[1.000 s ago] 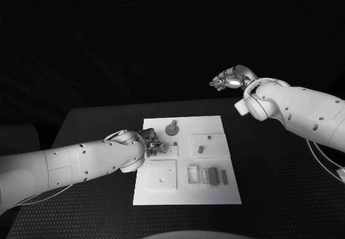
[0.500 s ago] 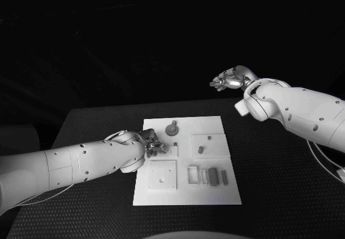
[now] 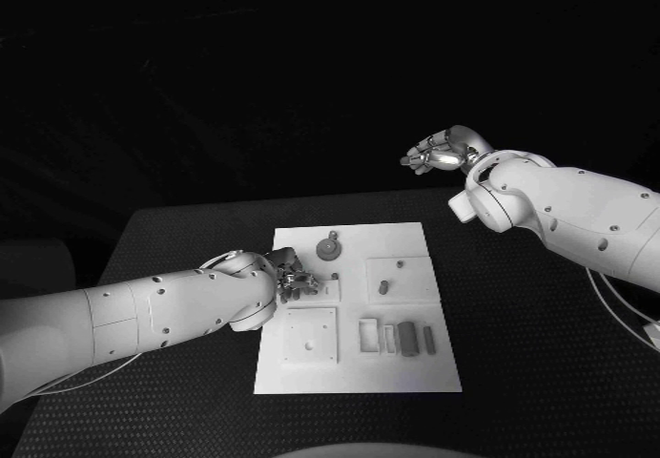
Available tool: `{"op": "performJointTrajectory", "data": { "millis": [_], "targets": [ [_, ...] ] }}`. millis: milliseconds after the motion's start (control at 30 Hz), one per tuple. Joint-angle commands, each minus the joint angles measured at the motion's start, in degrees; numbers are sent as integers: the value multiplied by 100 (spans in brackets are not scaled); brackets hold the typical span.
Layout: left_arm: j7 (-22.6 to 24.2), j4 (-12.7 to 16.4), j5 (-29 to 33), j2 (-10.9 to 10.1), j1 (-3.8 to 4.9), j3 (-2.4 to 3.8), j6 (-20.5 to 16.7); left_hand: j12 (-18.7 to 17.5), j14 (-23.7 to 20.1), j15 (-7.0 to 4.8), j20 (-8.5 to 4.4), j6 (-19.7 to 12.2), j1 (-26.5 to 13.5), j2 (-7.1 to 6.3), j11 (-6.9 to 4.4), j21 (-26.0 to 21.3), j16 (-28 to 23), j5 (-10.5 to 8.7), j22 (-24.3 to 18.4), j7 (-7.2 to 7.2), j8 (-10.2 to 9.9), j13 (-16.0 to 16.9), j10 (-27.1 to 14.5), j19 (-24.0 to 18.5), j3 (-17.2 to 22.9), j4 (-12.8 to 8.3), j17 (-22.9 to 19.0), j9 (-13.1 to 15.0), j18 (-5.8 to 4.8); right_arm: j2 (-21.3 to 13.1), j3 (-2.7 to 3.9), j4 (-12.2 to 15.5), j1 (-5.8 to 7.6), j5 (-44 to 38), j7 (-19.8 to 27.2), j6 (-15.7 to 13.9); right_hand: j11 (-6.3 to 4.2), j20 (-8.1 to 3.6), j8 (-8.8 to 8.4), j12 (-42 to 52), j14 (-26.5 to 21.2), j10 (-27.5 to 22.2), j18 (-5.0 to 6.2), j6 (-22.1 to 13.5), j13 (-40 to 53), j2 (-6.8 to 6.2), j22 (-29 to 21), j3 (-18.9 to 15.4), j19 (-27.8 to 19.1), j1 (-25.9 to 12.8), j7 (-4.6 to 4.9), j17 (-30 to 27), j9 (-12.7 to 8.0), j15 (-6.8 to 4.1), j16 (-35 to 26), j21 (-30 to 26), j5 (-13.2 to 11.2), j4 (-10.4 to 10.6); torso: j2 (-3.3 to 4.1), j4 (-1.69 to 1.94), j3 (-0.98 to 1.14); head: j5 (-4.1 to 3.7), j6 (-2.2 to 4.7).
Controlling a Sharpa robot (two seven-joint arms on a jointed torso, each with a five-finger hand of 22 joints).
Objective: Assemble the parts on the task board
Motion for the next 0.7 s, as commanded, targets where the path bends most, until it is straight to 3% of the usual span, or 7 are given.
{"op": "performJointTrajectory", "data": {
  "millis": [33,700],
  "targets": [
    [25,4,38,12,0,2,58,28,-52,-5,-12,15,-49,-4,1,-35,27,-24,120,20,-22,-6,-20,-5,-5,37,-7,-4,90,0,2,4,-3,-7,60,67,36,-1,27,-13,-40,-13,-89,-39,-9,-29,9,3,-39,-12,123,9,-6,-4,-36,-31,-12,30,2,2,-1,-5,-3],
    [27,-47,22,37,2,5,59,36,-51,-9,-16,19,-24,13,-3,-35,38,-28,123,17,-20,-6,-17,0,18,25,-10,-1,94,10,2,-3,-3,-5,60,72,36,-2,29,-9,-51,-14,-92,-40,-16,-30,22,2,-42,-11,123,12,-10,1,-43,-38,-12,35,4,-2,-1,-18,-8]
  ]
}}
